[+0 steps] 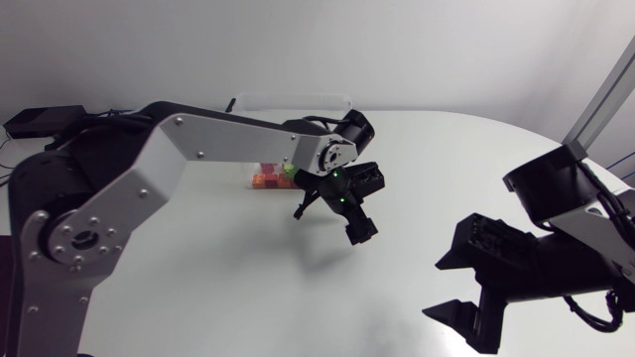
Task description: Place the duplo bricks in the container
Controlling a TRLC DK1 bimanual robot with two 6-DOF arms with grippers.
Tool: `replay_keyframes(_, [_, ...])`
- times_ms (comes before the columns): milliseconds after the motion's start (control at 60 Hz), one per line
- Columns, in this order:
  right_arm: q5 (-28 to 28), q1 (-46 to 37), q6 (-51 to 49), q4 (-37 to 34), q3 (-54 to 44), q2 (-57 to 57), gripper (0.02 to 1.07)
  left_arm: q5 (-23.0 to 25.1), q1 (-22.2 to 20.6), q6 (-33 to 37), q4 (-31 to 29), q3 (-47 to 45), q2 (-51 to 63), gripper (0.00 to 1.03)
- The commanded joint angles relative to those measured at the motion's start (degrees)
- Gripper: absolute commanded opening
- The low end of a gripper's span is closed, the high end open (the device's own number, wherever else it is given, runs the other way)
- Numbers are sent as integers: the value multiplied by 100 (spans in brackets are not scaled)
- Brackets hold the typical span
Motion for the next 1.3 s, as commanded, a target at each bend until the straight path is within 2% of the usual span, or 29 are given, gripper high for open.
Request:
replay_keyframes(0, [-19, 96, -295, -185, -184, -111, 101, -96, -25, 140, -179, 392, 364, 95])
replay_keyframes(250, [-19, 518, -479, -273, -448, -164, 101, -211, -17, 166, -461, 1060, 873, 91])
replay_keyframes(333, [-19, 588, -550, -273, -527, -137, 101, -255, -25, 166, -531, 1210, 1005, 85])
replay_keyframes(400, [-19, 632, -620, -264, -580, -67, 101, -255, -34, 166, -715, 1359, 1128, 72])
replay_keyframes(417, [-19, 632, -664, -264, -597, -23, 101, -255, -43, 166, -786, 1403, 1146, 64])
replay_keyframes(433, [-19, 641, -699, -255, -606, 21, 101, -255, -43, 166, -803, 1412, 1155, 62])
replay_keyframes(483, [-19, 676, -822, -255, -641, 135, 101, -255, -61, 175, -865, 1429, 1164, 45])
replay_keyframes(517, [-19, 720, -893, -264, -659, 197, 101, -255, -69, 166, -891, 1447, 1181, 37])
replay_keyframes(717, [-19, 1414, -928, -246, -835, 399, 101, -255, -96, 333, -1542, 1447, 1155, 32])
replay_keyframes(1183, [60, 2293, -919, 510, -1011, 1410, 101, 27, 361, 377, -1322, -170, -673, 32])
replay_keyframes(1283, [271, 2469, -901, 738, -1072, 1603, 100, 36, 458, 359, -1243, -478, -1095, 32])
